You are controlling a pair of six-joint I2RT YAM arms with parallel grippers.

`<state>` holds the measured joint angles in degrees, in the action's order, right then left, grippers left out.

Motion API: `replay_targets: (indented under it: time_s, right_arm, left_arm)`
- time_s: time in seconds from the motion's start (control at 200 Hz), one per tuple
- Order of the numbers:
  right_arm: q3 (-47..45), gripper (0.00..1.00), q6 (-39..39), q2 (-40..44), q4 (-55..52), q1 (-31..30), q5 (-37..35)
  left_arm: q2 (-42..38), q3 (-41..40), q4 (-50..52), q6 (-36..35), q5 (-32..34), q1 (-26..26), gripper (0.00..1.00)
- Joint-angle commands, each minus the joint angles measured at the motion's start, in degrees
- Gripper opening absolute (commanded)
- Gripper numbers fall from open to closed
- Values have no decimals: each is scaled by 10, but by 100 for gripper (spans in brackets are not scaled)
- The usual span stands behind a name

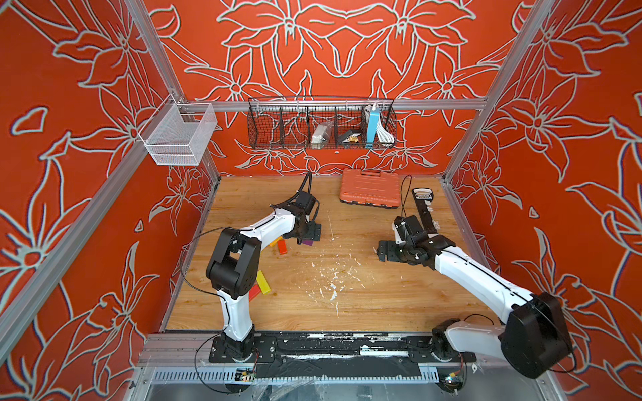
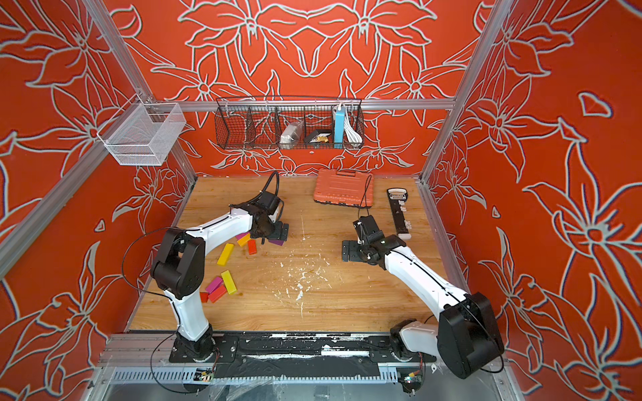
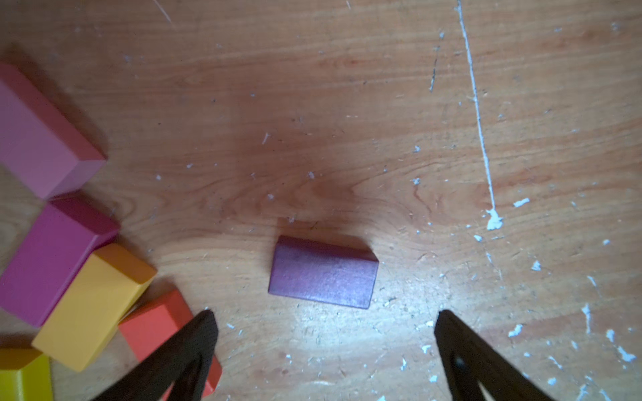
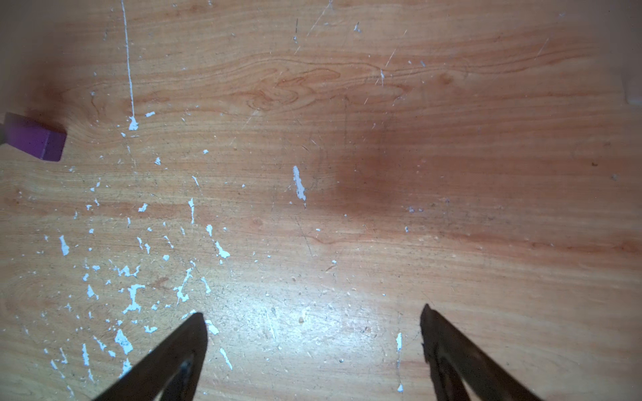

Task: Assemble the letter c with building blocks
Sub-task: Pick up the building block from the center of the board.

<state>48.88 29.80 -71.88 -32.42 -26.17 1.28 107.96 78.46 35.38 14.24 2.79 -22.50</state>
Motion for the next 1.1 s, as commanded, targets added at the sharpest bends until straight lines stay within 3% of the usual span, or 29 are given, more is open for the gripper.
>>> replay_targets:
  time_s: [0.0,0.746,1.096]
  right_arm:
    - [-5,98,8,11,9,0,4]
    - [-16,98,20,1,24,33,41]
    - [-23,98,24,10,23,47,43]
  left_arm:
    - [20,16,22,-19,15,-3,98]
    - [70,21,10,-38,19,-3,89]
    - [81,29,10,-40,13,-3,79]
